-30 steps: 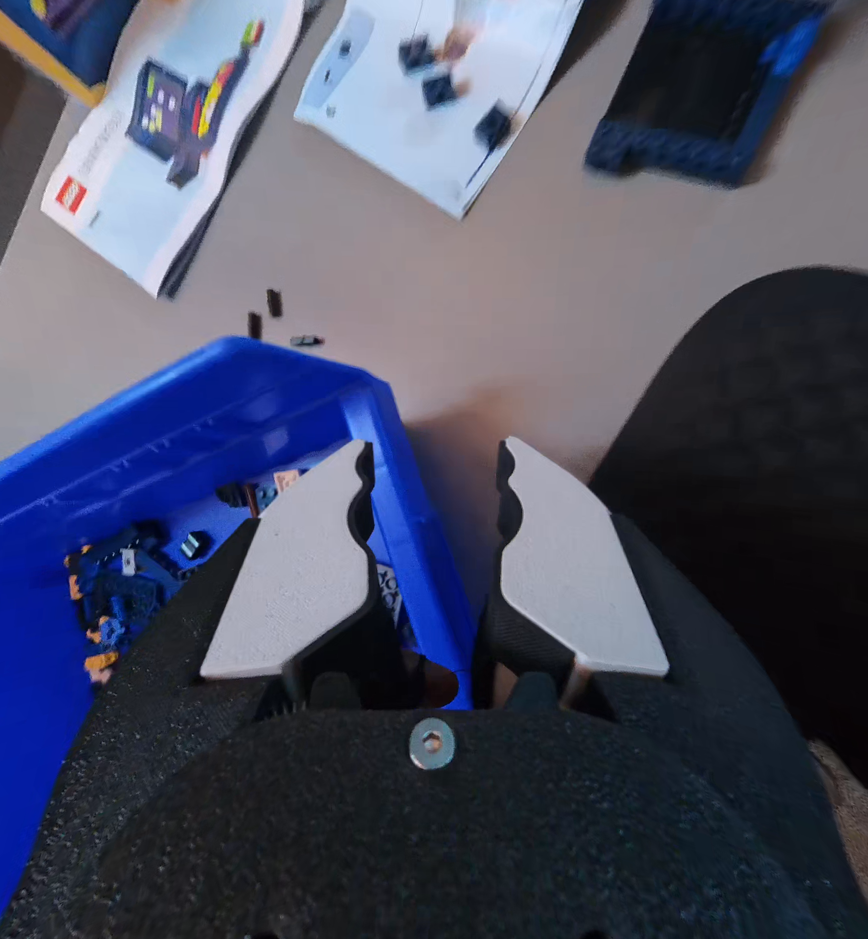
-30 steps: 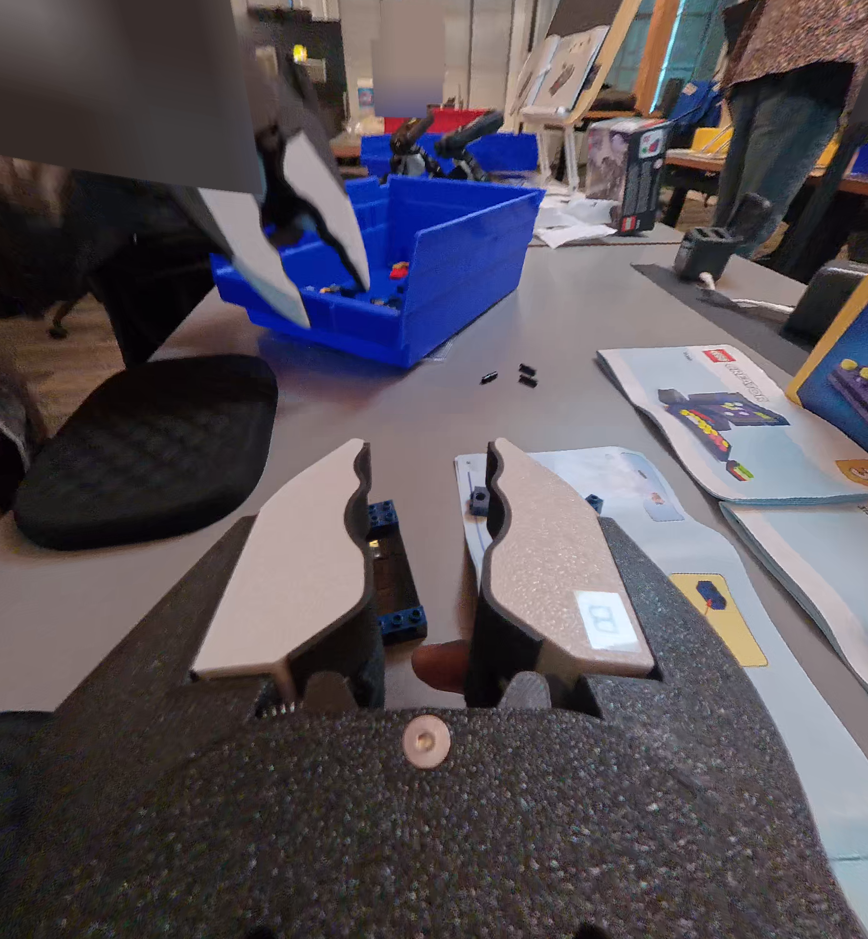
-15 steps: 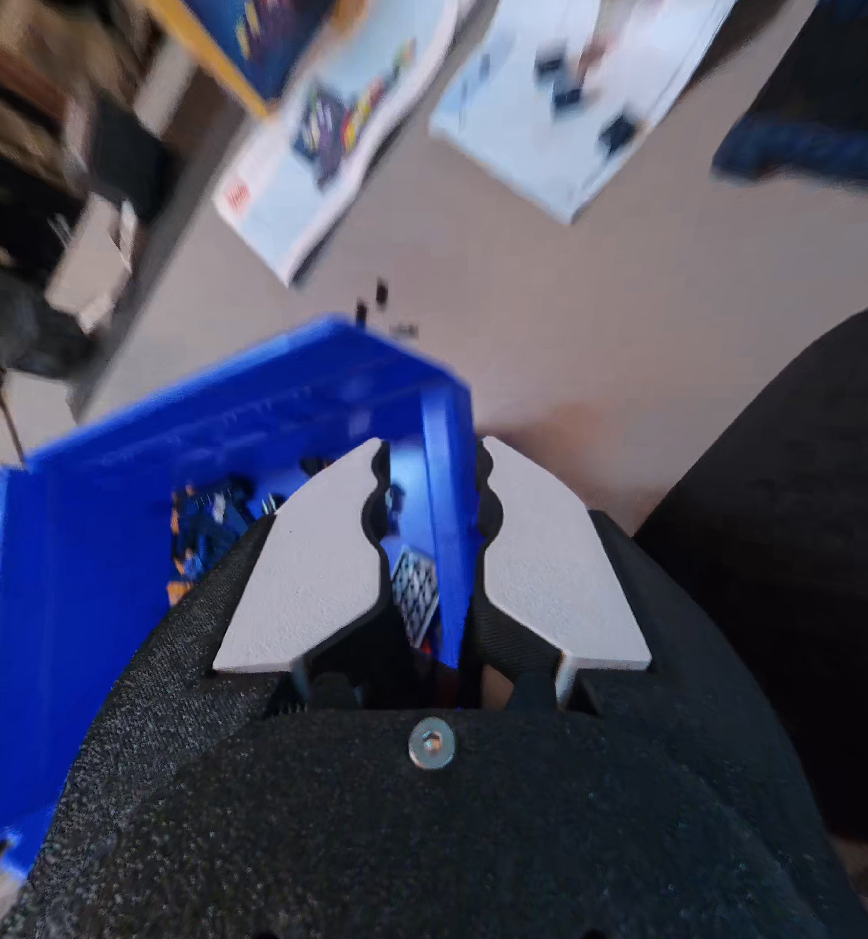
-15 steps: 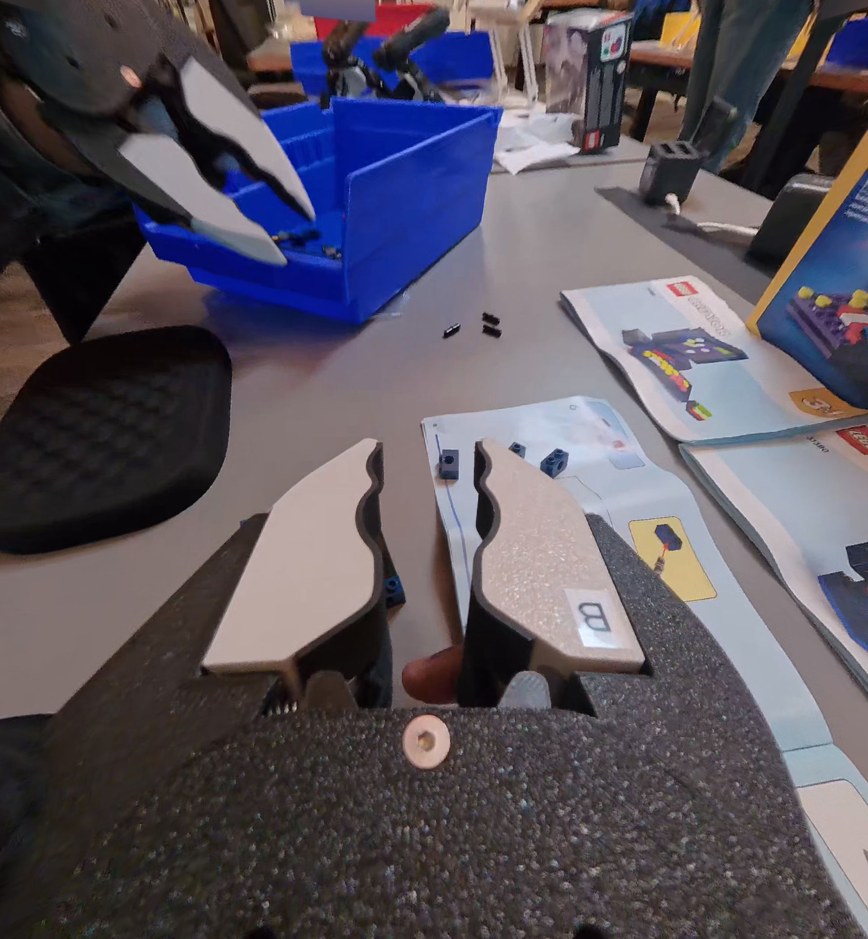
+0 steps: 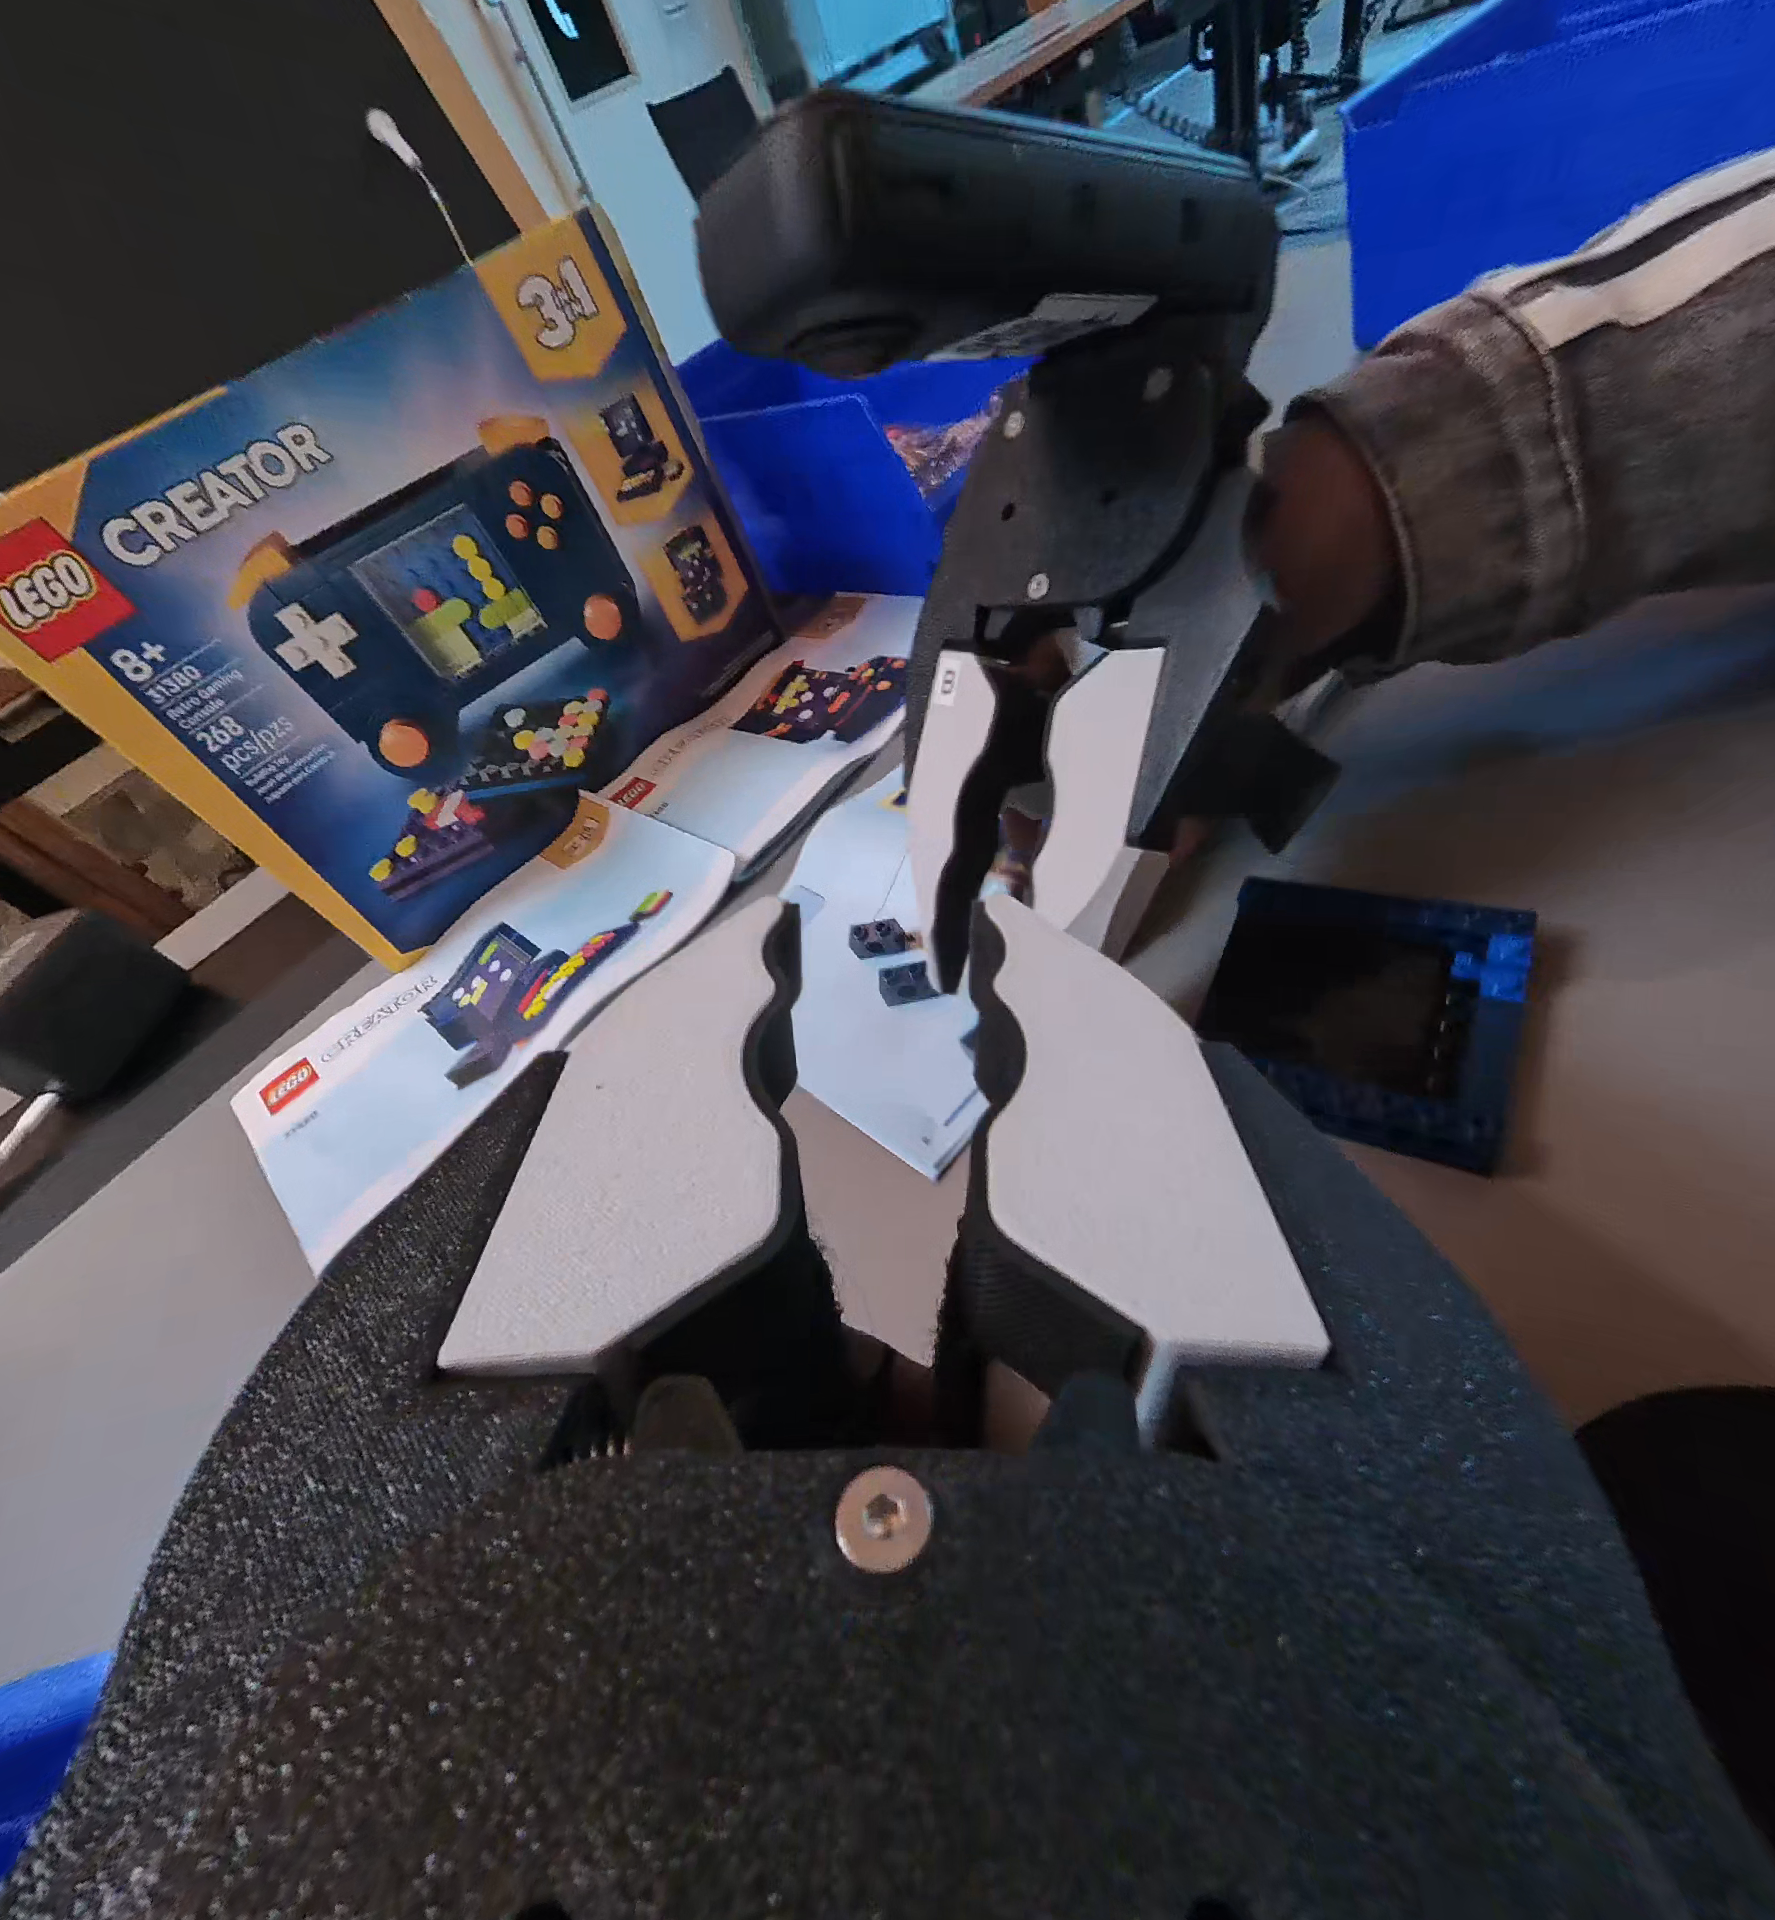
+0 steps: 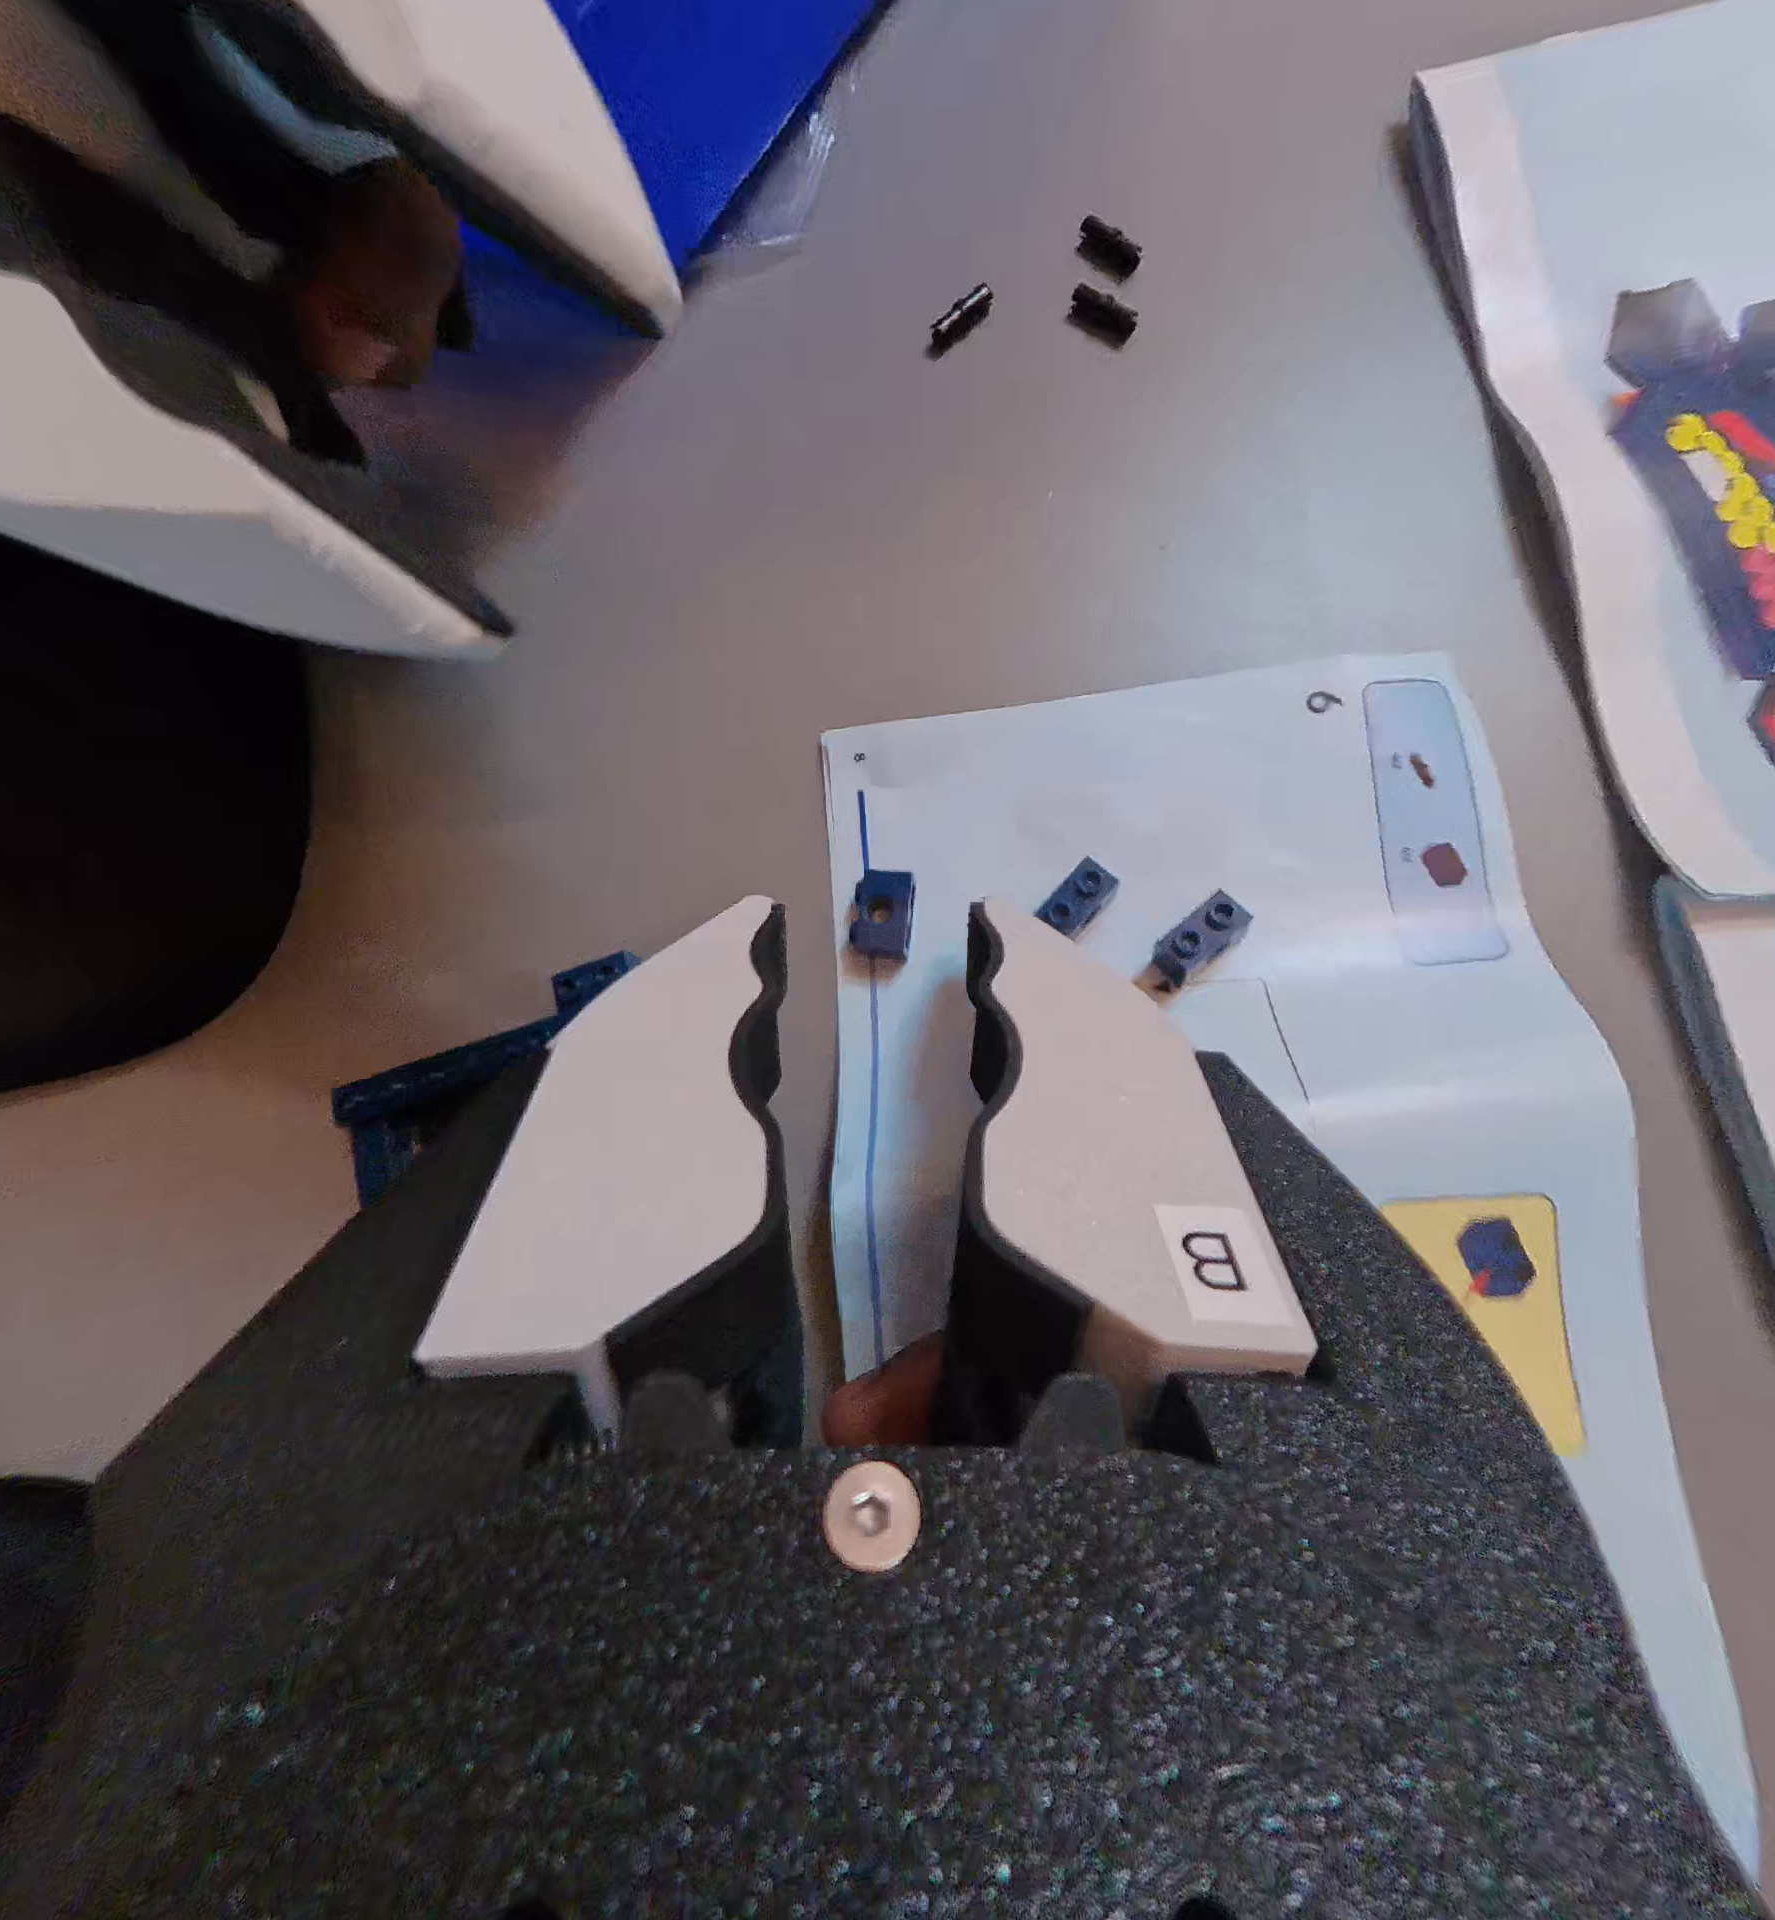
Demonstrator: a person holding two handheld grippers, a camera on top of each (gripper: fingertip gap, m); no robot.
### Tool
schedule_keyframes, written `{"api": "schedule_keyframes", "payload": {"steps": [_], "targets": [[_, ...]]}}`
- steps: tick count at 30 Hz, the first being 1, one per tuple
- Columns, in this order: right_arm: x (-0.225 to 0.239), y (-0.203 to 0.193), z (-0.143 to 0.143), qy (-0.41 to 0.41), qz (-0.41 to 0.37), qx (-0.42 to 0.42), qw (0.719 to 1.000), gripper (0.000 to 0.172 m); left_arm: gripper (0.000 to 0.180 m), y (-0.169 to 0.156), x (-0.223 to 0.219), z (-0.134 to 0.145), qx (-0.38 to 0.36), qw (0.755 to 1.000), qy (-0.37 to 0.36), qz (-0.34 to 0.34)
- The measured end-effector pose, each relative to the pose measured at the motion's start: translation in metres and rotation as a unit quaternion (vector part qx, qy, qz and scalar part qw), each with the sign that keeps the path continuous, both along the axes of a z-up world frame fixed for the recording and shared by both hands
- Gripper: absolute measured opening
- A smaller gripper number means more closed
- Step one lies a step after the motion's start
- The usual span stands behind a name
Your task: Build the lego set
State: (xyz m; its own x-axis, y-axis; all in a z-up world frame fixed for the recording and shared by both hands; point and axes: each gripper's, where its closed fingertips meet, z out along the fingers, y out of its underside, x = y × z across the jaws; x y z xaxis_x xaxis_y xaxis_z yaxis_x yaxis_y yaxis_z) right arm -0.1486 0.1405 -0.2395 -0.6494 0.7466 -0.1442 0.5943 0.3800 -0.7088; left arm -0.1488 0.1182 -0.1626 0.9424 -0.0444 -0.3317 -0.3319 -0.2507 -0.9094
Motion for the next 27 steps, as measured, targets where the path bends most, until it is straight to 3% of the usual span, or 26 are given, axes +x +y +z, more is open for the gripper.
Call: {"api": "schedule_keyframes", "payload": {"steps": [3,5,8,13,19,27], "targets": [[-0.004,-0.001,-0.010,-0.009,-0.002,0.025,1.000,0.029,0.030,-0.003,0.002,-0.014,-0.010,1.000,-0.004,-0.014],[-0.006,0.001,-0.011,-0.002,-0.002,0.042,0.999,0.013,0.031,-0.002,0.005,-0.019,-0.019,0.999,-0.012,-0.025],[-0.004,0.002,-0.008,-0.001,-0.007,0.025,1.000,0.010,0.033,-0.001,0.004,-0.024,-0.032,0.999,-0.003,-0.024],[0.000,0.002,0.024,0.007,-0.048,-0.110,0.993,0.010,0.036,-0.001,0.003,-0.026,-0.029,0.999,-0.001,-0.022],[0.010,-0.005,0.060,-0.002,-0.077,-0.310,0.948,0.010,0.037,-0.001,0.005,-0.022,-0.014,0.999,0.003,-0.030],[0.031,-0.021,0.071,-0.026,-0.081,-0.423,0.902,0.010,0.038,-0.003,0.026,-0.003,0.044,0.995,0.021,-0.085]]}}
